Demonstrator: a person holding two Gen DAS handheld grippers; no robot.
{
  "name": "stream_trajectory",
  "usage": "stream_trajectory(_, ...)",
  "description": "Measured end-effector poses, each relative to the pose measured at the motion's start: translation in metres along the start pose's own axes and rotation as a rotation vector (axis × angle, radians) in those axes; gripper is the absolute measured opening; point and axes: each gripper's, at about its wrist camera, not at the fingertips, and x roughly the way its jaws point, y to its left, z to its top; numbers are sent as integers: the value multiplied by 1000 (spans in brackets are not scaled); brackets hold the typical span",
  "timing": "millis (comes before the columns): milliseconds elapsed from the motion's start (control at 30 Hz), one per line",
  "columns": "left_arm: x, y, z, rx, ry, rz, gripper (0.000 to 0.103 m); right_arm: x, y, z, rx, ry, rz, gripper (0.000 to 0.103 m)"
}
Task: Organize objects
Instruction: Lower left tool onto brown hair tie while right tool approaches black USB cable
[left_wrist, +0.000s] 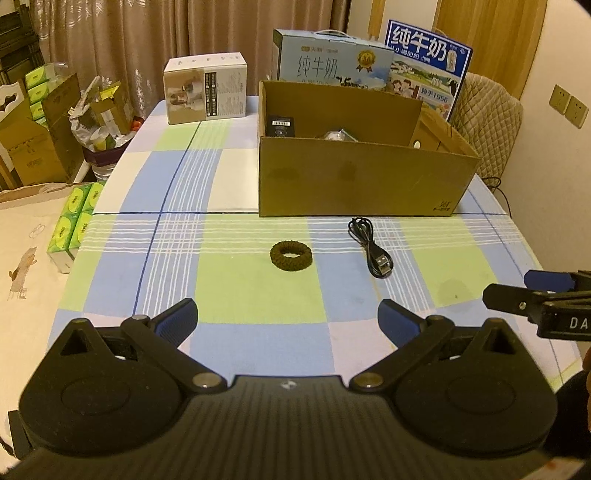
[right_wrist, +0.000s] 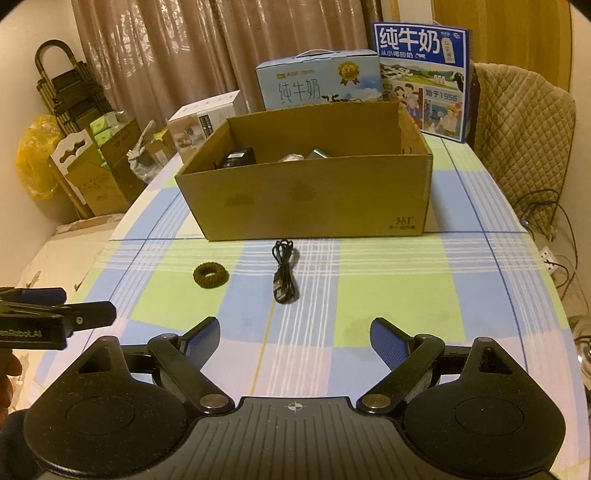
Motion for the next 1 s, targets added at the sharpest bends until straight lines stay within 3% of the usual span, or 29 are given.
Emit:
stream_trajectory(233, 35, 3, 9, 23, 0, 5, 102, 33, -1, 8, -26, -12, 11, 84)
stream_trajectory(600, 100, 11, 24, 57, 15, 9, 101, 105, -5, 22, -69, 10, 33, 59)
stream_trajectory(1000, 151, 21, 20, 82, 15, -30, 101, 169, 4, 19, -159, 68, 41, 39)
